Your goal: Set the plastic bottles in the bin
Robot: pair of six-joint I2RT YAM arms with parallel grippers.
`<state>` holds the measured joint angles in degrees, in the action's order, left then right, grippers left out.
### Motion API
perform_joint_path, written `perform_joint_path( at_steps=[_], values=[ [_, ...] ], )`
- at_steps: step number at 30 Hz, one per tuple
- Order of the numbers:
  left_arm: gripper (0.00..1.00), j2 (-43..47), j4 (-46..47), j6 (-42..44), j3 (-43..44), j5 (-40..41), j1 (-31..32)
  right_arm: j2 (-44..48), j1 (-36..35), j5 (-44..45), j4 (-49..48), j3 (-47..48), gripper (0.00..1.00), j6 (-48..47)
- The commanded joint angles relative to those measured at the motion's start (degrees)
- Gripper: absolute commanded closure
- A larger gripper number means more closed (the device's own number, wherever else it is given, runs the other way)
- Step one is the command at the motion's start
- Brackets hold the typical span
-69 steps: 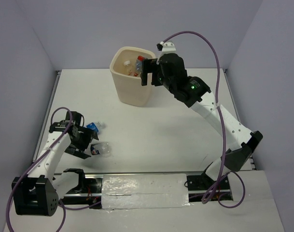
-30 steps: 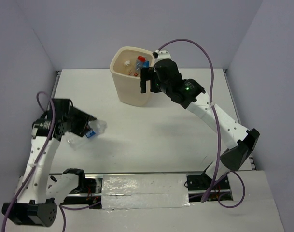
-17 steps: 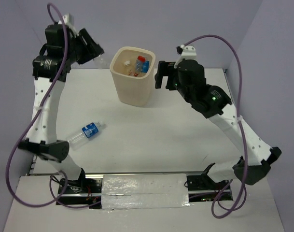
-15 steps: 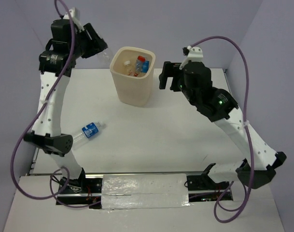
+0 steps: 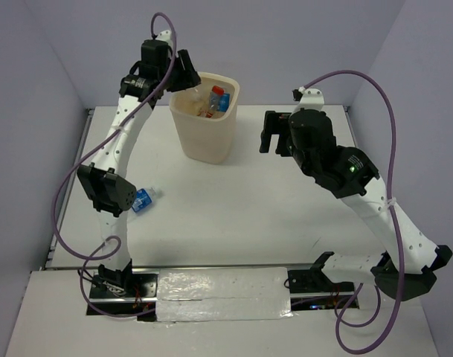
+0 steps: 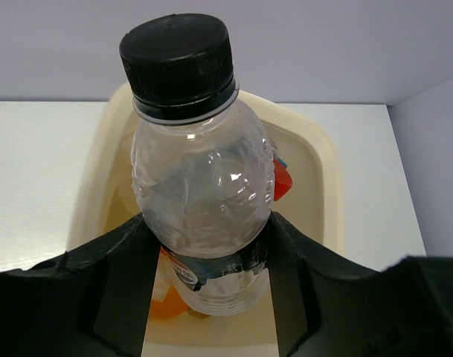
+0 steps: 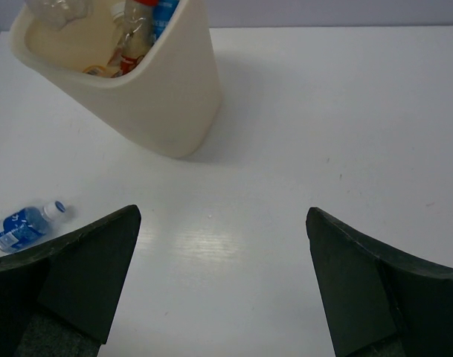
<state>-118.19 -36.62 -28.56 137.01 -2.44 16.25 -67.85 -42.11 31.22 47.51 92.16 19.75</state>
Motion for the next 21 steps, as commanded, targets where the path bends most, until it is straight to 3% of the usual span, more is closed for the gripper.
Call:
perform_joint_path(
  at_steps=[1,10,14,17,18,21],
  values=[
    [0.39,-0.46,4.98,0.52,0.63,-0.20,1.50,0.27,0.18,0.51,1.27,-0.05,0.00,1.17],
    [0.02,3.93,1.48,3.76,-1.31,5.24,4.13,-1.49,0.18,-0.28,0.31,-0.05,0.00,0.56],
    [0.01,9.45,-2.83,5.96,-1.66,10.34,4.58,-1.75,0.18,-1.16,-0.92,-0.05,0.00,0.47],
    [0.01,16.20,-7.13,6.06,-5.95,19.90,4.58,-2.11,0.18,-1.69,-1.62,0.04,0.00,0.47],
    [0.01,18.33,-8.02,5.62,-10.66,26.19,4.58,-2.11,0.18,-1.95,-1.89,-0.05,0.00,0.55],
    [0.03,25.98,-13.02,3.69,-22.43,33.97,4.40,-1.67,0.18,-2.39,-3.12,-1.45,0.00,0.64]
  ],
)
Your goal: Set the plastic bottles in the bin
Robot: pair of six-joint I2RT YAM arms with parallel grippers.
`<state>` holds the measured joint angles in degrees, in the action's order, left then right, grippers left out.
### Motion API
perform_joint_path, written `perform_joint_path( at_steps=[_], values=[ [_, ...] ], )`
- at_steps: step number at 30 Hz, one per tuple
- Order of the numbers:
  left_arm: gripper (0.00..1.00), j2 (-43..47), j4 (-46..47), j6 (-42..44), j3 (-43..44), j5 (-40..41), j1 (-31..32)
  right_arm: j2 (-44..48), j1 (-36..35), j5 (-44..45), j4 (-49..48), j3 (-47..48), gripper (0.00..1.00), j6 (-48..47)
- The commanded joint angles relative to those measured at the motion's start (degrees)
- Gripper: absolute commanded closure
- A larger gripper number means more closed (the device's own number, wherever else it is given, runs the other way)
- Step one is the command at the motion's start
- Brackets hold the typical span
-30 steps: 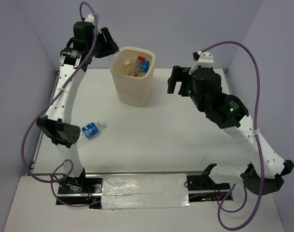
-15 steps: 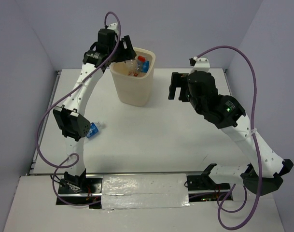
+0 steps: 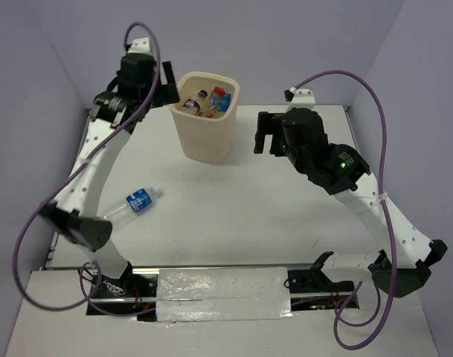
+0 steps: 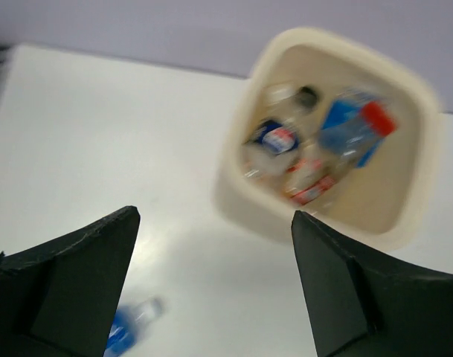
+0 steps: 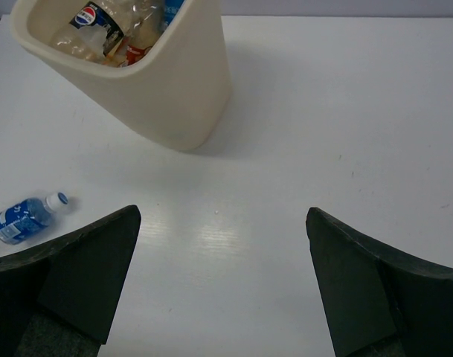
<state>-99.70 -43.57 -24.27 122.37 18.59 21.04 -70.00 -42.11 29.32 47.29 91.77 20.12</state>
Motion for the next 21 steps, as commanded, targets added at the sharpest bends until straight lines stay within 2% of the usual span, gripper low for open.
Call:
perform_joint_path(
  at_steps=[1,4,6,12,14,18,21],
  values=[
    [0.04,8.98,-7.74,-1.12,-10.80,17.31,-0.47,0.65,0.10,-0.93,-3.08,-1.32,0.00,0.27],
    [0.03,14.08,-14.68,-3.32,-24.25,21.30,-0.82,0.65,0.18,-1.81,-3.78,-2.20,0.00,0.71],
    [0.01,16.29,-18.80,-4.90,-33.71,21.05,-0.82,0.65,0.10,-2.42,-4.57,-2.91,0.00,0.89],
    [0.01,17.35,-24.36,-18.08,-48.51,19.37,-0.30,0.12,0.18,-4.36,-5.36,-3.08,0.00,1.50],
    [0.01,17.17,-23.67,-19.76,-50.20,20.43,-0.30,0.47,0.18,-4.45,-5.54,-3.61,0.00,1.68],
    [0.01,13.23,-21.47,-16.78,-51.27,21.22,-0.30,0.91,0.18,-5.41,-5.72,-4.14,0.00,1.68],
    [0.01,6.82,-25.67,-17.12,-49.68,26.64,1.11,1.26,0.18,-5.15,-5.63,-4.31,0.00,1.94]
  ],
)
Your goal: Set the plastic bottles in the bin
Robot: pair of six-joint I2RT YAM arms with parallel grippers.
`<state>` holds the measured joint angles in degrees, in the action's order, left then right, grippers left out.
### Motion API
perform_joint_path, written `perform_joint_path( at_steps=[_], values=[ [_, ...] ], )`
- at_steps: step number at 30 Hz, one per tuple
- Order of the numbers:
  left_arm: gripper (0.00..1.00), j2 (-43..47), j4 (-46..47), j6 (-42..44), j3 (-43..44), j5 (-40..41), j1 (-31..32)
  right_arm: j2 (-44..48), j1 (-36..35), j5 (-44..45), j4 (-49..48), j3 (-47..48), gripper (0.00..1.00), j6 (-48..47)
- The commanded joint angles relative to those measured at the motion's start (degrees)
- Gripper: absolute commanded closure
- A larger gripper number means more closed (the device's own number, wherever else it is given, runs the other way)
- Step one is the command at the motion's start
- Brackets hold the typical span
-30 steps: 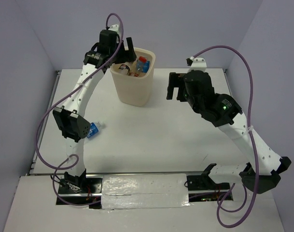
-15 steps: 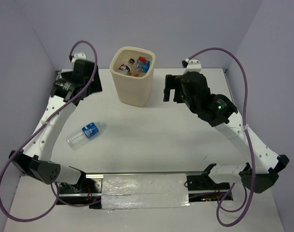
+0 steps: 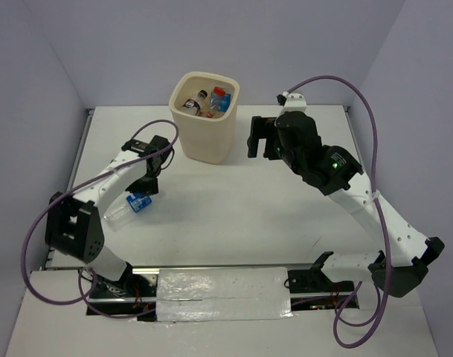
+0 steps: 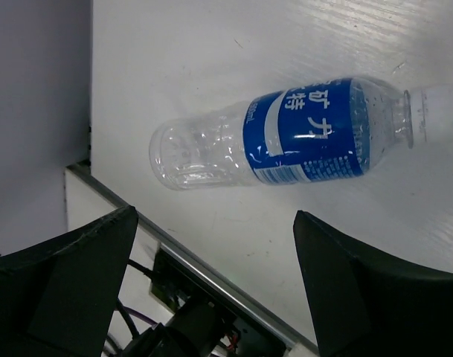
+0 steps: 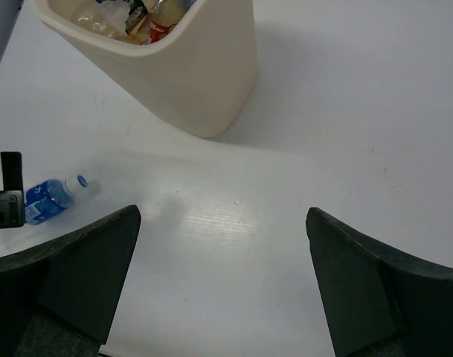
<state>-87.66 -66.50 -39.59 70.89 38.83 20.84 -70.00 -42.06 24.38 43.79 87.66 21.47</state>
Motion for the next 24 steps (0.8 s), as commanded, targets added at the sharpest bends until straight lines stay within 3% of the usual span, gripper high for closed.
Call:
perform_joint_path(
  at_steps=[1,3,6,24],
  values=[
    [0.01,-6.37,-3.37,-1.72,1.79,7.04,1.83,1.44,0.14,-0.21,-2.30,-0.38,0.00,0.67],
    [0.01,-7.62,-1.45,0.56,1.88,1.21,2.53,1.88,0.14,-0.12,-2.48,-0.91,0.00,0.67],
    [0.01,-7.79,0.05,2.33,1.79,-1.38,2.98,1.79,0.05,0.05,-2.13,-0.73,0.00,0.59],
    [0.01,-20.62,1.46,-1.01,3.72,7.83,3.77,0.56,0.05,-0.83,-1.43,-0.12,0.00,-0.03]
  ],
)
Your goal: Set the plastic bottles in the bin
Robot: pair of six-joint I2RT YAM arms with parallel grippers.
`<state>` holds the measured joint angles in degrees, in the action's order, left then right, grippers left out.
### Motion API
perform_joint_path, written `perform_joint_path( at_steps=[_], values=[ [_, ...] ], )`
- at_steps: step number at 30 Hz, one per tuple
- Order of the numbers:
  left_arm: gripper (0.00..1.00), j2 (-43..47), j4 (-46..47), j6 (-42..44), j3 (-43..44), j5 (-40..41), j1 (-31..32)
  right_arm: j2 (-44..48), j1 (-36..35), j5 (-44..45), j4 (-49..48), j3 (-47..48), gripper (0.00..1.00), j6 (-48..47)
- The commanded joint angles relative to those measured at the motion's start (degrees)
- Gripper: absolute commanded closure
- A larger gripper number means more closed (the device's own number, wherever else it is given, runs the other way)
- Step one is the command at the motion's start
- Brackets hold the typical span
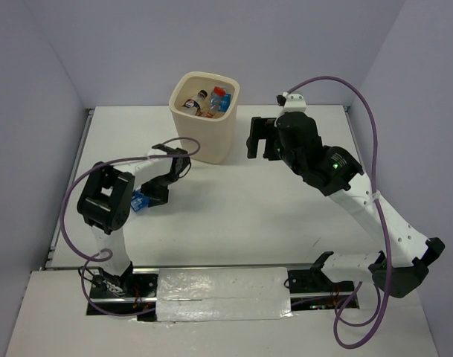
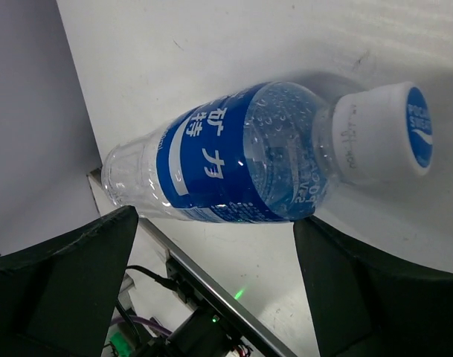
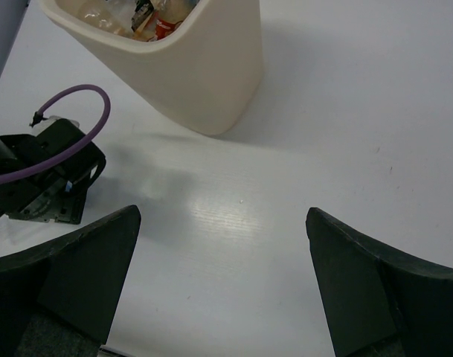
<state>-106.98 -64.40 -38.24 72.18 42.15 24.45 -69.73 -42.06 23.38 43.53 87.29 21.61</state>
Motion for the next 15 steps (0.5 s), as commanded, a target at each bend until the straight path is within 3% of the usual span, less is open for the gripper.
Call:
perform_joint_path(
  at_steps=[1,12,14,15],
  values=[
    [0.01,-2.78,-0.29,-2.19,2.70,4.78,0.08,0.21,0.14,0.18,-1.16,0.51,0.00,-0.16],
    [0.00,-7.72,5.07,-2.02,4.46,3.03,-4.14,-0.05,0.05,0.62,-0.20,1.83,0.00,-0.07],
    [0.03,-6.67,6.56,-0.79,4.46,0.66,-4.67,-0.23,0.05,0.44,-0.20,1.92,0.00,0.10],
    [0.09,-6.05,7.00,-0.61,4.28,-0.22,-4.85,-0.40,0.14,0.27,-0.11,2.01,0.00,0.28]
  ],
)
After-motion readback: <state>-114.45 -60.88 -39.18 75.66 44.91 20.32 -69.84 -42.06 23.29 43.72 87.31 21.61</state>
